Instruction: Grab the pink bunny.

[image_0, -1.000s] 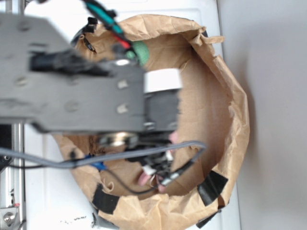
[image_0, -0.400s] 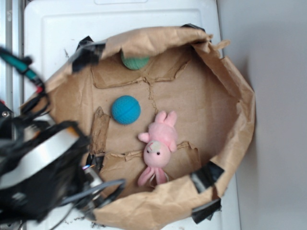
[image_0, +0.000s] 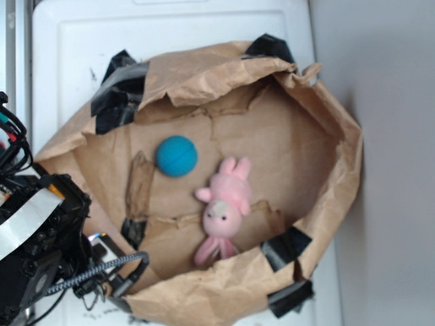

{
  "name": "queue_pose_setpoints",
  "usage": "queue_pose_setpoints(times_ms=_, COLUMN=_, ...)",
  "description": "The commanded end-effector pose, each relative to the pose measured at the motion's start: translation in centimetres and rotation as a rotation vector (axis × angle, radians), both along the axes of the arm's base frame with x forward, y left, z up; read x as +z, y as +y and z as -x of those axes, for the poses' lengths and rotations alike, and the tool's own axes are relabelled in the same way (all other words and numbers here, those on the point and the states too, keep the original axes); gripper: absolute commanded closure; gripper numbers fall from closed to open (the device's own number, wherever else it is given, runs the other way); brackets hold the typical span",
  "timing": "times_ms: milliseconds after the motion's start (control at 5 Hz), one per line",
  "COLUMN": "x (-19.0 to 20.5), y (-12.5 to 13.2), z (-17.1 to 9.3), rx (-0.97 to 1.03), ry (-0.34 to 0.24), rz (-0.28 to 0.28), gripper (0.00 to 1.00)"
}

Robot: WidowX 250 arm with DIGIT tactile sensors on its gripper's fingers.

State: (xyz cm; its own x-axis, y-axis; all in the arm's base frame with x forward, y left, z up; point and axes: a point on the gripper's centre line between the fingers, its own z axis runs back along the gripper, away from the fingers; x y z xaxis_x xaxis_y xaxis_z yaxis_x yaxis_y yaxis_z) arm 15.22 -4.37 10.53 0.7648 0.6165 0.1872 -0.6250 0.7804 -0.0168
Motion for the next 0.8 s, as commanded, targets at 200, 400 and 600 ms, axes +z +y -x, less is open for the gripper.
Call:
queue_pose_setpoints(times_ms=200, x=0.3, y=0.0, z=-0.1, rx=-0.015, ry=-0.005, rz=0.009, gripper=0.00)
queue_pose_setpoints(times_ms=400, x=1.3, y=-0.7, z=-3.6, rx=0.029, ry=0.026, rz=0.022, gripper=0.00)
queue_pose_setpoints(times_ms=600, x=2.2, y=-0.9, z=-5.9, rx=0.062, ry=0.033, rz=0.052, gripper=0.00)
